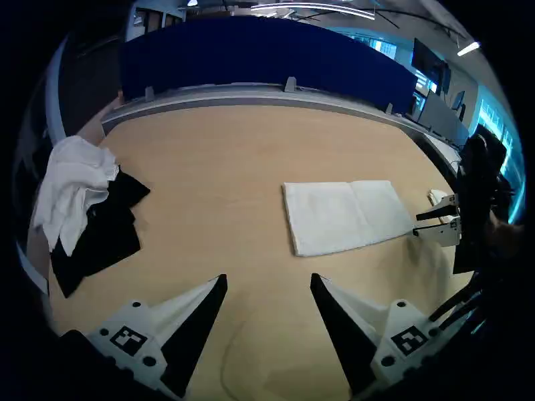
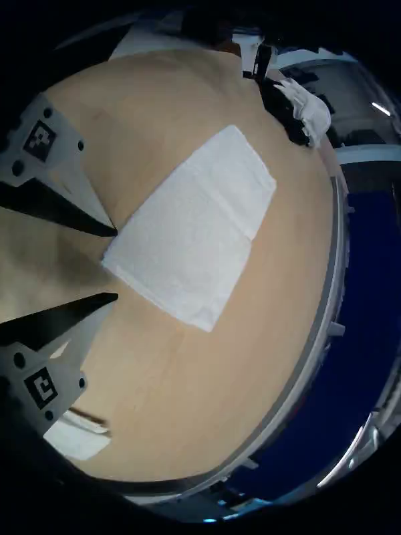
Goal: Fold towel
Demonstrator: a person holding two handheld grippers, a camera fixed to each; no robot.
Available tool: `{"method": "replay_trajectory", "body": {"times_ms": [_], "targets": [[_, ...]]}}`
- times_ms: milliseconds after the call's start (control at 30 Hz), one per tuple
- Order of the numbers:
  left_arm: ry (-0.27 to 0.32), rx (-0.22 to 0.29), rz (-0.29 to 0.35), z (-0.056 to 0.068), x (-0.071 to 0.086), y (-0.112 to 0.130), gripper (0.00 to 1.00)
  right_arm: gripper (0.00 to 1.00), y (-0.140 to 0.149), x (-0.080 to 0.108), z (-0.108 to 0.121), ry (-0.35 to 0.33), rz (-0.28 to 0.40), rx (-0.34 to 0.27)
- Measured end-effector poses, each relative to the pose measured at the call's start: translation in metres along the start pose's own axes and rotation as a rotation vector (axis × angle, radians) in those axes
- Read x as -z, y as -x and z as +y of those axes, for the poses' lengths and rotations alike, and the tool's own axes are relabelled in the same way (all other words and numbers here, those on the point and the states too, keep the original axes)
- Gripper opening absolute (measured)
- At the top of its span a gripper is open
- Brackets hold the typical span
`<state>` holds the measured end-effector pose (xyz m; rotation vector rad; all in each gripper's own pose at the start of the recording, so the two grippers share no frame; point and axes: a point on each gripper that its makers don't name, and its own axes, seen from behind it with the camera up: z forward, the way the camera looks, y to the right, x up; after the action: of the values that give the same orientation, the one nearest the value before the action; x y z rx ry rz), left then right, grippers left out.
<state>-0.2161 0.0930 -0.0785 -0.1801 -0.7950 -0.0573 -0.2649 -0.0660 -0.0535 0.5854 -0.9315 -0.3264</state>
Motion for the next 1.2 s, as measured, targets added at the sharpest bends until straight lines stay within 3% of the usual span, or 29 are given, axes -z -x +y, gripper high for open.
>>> {"method": "replay_trajectory", "body": {"times_ms": [400,500,967,1200], "targets": [[-0.014,0.028,-0.001,-0.009,0.009,0.01,0.92,0.14,0.006,-0.009,-0.006,-0.038,-0.04,0.034],[-0.015,0.029,-0.003,-0.01,0.009,0.012,0.92,0.07,0.005,-0.009,-0.004,-0.03,-0.038,0.044],[-0.011,0.034,-0.003,-0.01,0.012,0.011,0.93,0.04,-0.023,0.009,0.001,0.004,0.013,0.096],[-0.016,0.036,-0.002,-0.014,0.018,0.012,0.93,0.04,-0.06,0.029,-0.001,0.024,0.05,0.186]]}}
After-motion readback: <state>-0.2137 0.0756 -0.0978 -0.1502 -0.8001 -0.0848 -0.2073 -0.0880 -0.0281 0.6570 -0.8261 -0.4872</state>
